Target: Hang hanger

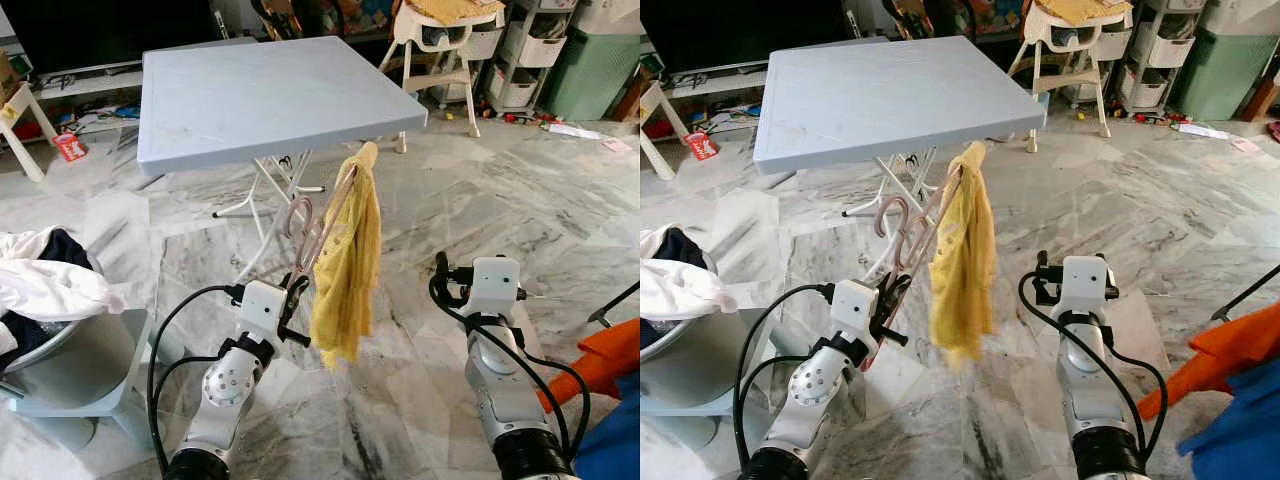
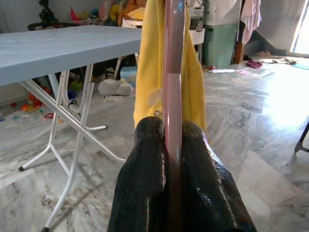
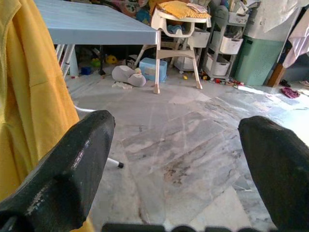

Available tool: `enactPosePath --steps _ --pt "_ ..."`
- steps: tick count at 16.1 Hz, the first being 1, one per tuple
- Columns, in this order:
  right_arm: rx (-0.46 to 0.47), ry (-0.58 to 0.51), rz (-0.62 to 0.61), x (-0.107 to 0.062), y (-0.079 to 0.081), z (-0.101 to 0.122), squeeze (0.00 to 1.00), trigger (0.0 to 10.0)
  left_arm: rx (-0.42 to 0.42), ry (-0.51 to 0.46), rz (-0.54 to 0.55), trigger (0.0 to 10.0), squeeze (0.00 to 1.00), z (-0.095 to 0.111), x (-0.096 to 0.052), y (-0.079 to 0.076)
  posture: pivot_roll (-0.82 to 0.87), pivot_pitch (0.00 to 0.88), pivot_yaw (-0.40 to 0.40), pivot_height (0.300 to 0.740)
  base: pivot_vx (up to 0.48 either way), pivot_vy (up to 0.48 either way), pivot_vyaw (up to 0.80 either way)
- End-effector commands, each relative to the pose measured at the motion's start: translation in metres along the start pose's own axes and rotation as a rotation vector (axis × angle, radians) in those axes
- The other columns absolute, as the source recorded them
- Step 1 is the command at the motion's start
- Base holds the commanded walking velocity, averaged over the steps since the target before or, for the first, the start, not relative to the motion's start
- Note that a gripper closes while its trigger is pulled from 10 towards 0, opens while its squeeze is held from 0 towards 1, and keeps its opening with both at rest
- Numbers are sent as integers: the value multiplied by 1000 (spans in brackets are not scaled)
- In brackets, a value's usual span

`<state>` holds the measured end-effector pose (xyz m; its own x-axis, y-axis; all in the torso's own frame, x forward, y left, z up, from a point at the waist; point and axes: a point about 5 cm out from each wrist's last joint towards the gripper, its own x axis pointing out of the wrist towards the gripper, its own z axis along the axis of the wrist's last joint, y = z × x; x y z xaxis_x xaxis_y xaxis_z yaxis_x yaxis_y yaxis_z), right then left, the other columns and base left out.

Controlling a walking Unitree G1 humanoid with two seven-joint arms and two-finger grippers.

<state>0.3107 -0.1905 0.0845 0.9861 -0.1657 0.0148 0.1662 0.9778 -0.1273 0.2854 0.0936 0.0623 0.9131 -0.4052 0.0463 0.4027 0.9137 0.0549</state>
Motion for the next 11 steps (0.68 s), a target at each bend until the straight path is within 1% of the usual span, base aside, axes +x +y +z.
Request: enactPosePath --steps 1,11 --pt "-4 2 -4 0 -1 0 0 10000 9 -64 12 0 0 12 4 3 -176 0 147 740 0 0 0" --pt "-4 2 -4 0 -1 0 0 10000 9 -64 12 0 0 12 4 3 -176 0 147 740 0 0 0"
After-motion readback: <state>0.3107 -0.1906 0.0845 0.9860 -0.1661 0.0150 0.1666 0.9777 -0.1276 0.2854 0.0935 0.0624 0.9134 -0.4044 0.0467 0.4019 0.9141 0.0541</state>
